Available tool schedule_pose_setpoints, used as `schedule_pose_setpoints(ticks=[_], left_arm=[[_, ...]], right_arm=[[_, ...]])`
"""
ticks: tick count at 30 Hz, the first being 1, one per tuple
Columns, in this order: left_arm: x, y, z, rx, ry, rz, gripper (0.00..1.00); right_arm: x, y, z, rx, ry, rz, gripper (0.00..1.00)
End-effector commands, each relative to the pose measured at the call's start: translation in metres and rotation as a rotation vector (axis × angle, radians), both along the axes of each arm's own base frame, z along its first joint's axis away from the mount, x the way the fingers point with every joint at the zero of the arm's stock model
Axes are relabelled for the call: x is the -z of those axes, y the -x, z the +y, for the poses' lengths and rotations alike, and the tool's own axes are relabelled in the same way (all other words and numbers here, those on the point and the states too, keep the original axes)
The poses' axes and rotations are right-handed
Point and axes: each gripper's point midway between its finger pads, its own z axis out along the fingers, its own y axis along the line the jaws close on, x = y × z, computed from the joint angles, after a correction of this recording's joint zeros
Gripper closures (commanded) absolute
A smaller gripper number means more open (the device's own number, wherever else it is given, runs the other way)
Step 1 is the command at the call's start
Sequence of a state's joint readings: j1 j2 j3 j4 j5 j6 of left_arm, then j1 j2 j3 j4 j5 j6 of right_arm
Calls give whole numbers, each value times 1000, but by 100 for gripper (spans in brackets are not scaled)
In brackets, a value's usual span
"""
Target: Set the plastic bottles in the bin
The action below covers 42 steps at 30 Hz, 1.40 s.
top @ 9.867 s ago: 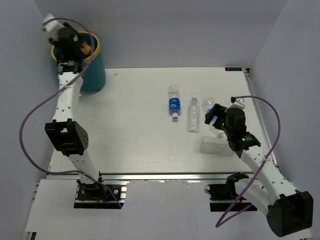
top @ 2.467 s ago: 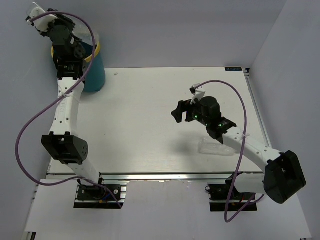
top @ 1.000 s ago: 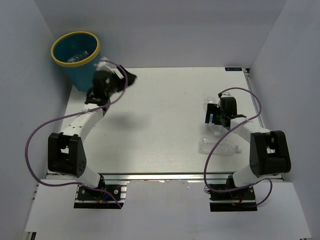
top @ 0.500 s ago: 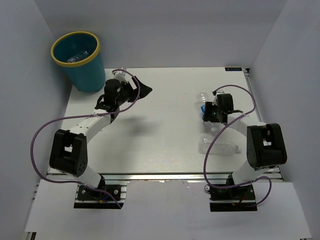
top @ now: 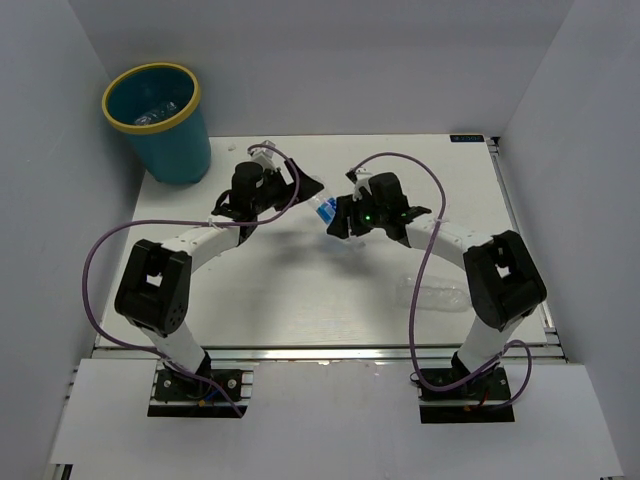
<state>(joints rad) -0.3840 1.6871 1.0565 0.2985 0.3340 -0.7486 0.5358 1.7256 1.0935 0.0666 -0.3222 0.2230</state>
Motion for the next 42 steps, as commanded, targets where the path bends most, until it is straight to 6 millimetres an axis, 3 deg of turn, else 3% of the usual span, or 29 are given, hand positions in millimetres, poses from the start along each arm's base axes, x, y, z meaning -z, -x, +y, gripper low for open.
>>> schedule_pose_setpoints(ticks=[1,5,10,13,17,18,19,20,22,23,24,25,28,29,30,31,32,33,35,36,37,39,40,41,42], left_arm=[[-26,-5,1,-36,25,-65,2],[-25,-5,-2,-10,19,-58,11],[-22,-7,3,-36,-17,-54,11],[-24,-6,2,-31,0,-56,11],[-29,-6,1,-33,24,-62,39],[-32,-4,2,-34,23,-65,58],[-33,-5,3,-45,21,-66,64],[-33,-5,5,-51,7,-64,69],[-36,-8,12,-90,-19,-72,78],[-42,-12,15,-104,-37,-94,80],[-40,-13,20,-123,-66,-82,83],[-43,-17,26,-150,-92,-84,86],[-68,-43,60,-279,-191,-123,93],[-67,-50,77,-335,-254,-113,93],[-99,-63,91,-387,-245,-157,94],[-112,-76,124,-466,-242,-159,94],[-141,-89,158,-528,-195,-189,94],[-158,-94,173,-548,-169,-223,94],[-186,-100,200,-591,-156,-284,91],[-195,-106,232,-730,-191,-292,90],[-225,-107,258,-819,-203,-343,89],[-235,-116,289,-922,-302,-368,87],[-271,-112,328,-1065,-320,-423,87],[-283,-112,345,-1117,-365,-441,87],[-289,-113,360,-1171,-391,-435,86]], right_arm=[[-53,9,44,-141,-165,-75,66],[-71,22,53,-170,-206,-110,67],[-92,25,46,-138,-220,-167,68],[-97,38,51,-204,-254,-172,68],[-91,39,55,-211,-248,-154,65],[-87,35,54,-191,-236,-150,60],[-86,34,54,-184,-233,-151,57],[-83,33,54,-182,-227,-147,53],[-84,32,55,-178,-230,-143,33],[-83,30,54,-169,-228,-142,17],[-84,27,53,-148,-218,-150,11],[-86,24,51,-136,-211,-150,11],[-95,18,41,-89,-189,-170,11],[-105,15,32,-67,-195,-191,11],[-108,13,26,-45,-192,-201,11],[-113,13,21,-34,-198,-209,11],[-118,14,11,-24,-202,-225,11],[-119,14,6,-22,-194,-242,11],[-121,14,-9,-4,-156,-281,11],[-120,10,-16,29,-128,-298,11],[-119,9,-23,48,-107,-307,11],[-116,8,-38,94,-60,-318,11],[-115,8,-43,105,-46,-317,11],[-117,11,-50,119,-38,-326,11],[-104,15,-58,145,-8,-302,11]])
